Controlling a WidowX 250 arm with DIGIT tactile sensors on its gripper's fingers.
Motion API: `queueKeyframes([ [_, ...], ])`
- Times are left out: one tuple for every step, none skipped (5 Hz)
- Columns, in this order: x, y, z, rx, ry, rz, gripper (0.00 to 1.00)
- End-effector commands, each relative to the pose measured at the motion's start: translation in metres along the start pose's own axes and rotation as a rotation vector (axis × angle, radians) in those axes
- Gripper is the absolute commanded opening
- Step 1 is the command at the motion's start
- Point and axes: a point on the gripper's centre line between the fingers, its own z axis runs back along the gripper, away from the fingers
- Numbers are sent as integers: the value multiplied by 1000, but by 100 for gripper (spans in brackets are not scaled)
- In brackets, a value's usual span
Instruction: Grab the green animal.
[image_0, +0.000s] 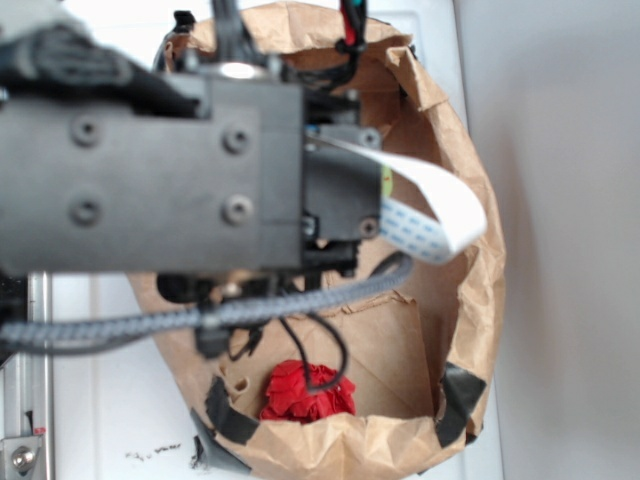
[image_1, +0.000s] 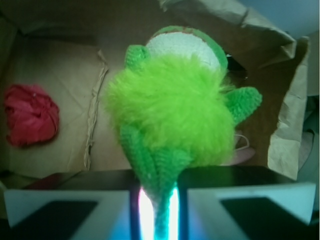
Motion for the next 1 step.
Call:
queueKeyframes([
  [8,-2,19,16,-71,22,0],
])
